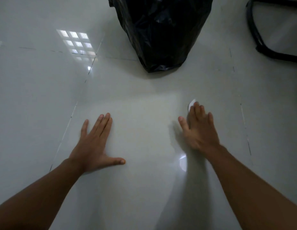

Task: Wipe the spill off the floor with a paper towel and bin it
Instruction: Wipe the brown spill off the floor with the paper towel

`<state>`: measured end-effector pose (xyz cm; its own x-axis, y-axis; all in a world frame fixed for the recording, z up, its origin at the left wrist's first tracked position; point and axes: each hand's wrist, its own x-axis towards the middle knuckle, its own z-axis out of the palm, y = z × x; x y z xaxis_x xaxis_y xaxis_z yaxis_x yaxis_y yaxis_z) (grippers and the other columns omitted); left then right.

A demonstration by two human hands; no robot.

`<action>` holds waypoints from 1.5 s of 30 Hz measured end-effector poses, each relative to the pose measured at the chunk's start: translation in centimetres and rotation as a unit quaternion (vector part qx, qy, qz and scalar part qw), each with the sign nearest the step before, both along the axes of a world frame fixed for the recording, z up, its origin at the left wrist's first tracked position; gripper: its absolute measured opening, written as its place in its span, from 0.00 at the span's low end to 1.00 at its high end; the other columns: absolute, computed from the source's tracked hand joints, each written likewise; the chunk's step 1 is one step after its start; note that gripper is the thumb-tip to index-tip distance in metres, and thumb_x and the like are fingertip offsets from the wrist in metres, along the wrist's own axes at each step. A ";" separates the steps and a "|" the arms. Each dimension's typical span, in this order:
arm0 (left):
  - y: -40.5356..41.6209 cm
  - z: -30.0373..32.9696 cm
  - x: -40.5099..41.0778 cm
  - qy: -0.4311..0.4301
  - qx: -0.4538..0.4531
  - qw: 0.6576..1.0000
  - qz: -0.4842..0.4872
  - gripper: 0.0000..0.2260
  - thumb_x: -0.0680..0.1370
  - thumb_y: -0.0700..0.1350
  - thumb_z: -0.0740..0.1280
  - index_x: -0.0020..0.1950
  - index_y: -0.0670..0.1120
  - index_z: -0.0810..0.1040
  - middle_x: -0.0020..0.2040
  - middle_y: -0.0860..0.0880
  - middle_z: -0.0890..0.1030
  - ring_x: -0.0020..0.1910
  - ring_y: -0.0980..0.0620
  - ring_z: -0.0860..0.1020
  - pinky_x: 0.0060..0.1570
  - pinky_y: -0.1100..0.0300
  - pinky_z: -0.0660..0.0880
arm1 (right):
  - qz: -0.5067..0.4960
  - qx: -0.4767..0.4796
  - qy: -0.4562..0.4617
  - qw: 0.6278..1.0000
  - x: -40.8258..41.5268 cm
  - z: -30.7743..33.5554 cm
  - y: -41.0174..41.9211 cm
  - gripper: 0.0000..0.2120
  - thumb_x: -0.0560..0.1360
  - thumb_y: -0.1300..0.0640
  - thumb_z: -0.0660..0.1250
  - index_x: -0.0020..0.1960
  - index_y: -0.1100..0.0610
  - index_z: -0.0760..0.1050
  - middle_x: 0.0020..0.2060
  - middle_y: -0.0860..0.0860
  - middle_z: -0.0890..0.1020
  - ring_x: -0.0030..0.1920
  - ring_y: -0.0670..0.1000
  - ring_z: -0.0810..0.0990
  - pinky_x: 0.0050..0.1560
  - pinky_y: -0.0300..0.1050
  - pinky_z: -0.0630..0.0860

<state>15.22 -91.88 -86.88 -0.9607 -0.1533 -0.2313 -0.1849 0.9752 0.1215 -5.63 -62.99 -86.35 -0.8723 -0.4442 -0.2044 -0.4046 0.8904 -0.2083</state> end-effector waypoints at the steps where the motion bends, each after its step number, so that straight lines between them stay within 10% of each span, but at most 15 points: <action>1: 0.1 0.0 0.0 0.000 -0.001 1.000 -0.001 0.64 0.61 0.85 0.56 0.82 0.40 0.47 0.83 0.45 0.47 0.82 0.48 0.44 0.77 0.34 0.44 | -0.011 -0.002 -0.005 1.000 -1.7 -0.1 -0.3 0.40 0.77 0.34 0.39 0.79 0.60 0.44 0.80 0.55 0.47 0.79 0.54 0.43 0.78 0.56 0.41; 15: -0.2 -0.1 0.2 -0.009 -0.012 1.000 -0.009 0.65 0.62 0.85 0.54 0.82 0.39 0.46 0.83 0.43 0.45 0.82 0.46 0.43 0.77 0.34 0.45 | 0.305 -0.039 -0.017 0.951 5.0 0.6 -10.1 0.34 0.80 0.38 0.45 0.80 0.55 0.49 0.80 0.50 0.52 0.79 0.53 0.48 0.78 0.55 0.45; 24: -0.2 0.1 -0.1 -0.015 -0.007 1.000 -0.003 0.64 0.63 0.85 0.53 0.81 0.39 0.47 0.83 0.43 0.45 0.82 0.47 0.43 0.76 0.33 0.45 | 0.147 -0.017 -0.025 0.989 12.1 1.6 0.8 0.39 0.76 0.30 0.42 0.80 0.51 0.50 0.80 0.44 0.50 0.79 0.49 0.45 0.78 0.57 0.42; 31: -0.3 -0.3 0.1 -0.010 -0.017 1.000 -0.010 0.64 0.63 0.85 0.53 0.82 0.39 0.46 0.83 0.43 0.45 0.82 0.47 0.43 0.77 0.34 0.44 | -0.162 0.008 -0.003 0.987 9.1 0.7 3.8 0.44 0.75 0.30 0.41 0.79 0.60 0.41 0.80 0.56 0.48 0.79 0.56 0.44 0.78 0.59 0.42; 36: -0.2 -0.3 0.0 -0.015 -0.022 1.000 -0.008 0.64 0.63 0.85 0.52 0.82 0.39 0.45 0.83 0.43 0.46 0.82 0.47 0.43 0.76 0.33 0.45 | -0.036 -0.029 0.004 0.999 11.8 0.4 2.0 0.45 0.74 0.30 0.46 0.80 0.59 0.43 0.80 0.54 0.48 0.79 0.54 0.43 0.78 0.53 0.39; 41: -0.2 -0.4 0.0 -0.019 -0.020 1.000 -0.005 0.64 0.62 0.85 0.51 0.81 0.39 0.47 0.83 0.42 0.46 0.82 0.46 0.44 0.76 0.33 0.45 | -0.167 -0.038 0.025 0.985 12.6 0.3 4.6 0.44 0.75 0.33 0.50 0.79 0.64 0.48 0.79 0.59 0.52 0.79 0.59 0.49 0.77 0.58 0.49; 45: -0.2 -0.3 -0.2 -0.022 -0.022 0.999 -0.013 0.63 0.63 0.85 0.49 0.81 0.38 0.48 0.83 0.41 0.47 0.82 0.46 0.45 0.76 0.32 0.46 | 0.013 -0.079 -0.021 0.997 17.0 0.4 1.4 0.42 0.76 0.33 0.49 0.79 0.61 0.51 0.80 0.54 0.50 0.80 0.55 0.45 0.78 0.54 0.46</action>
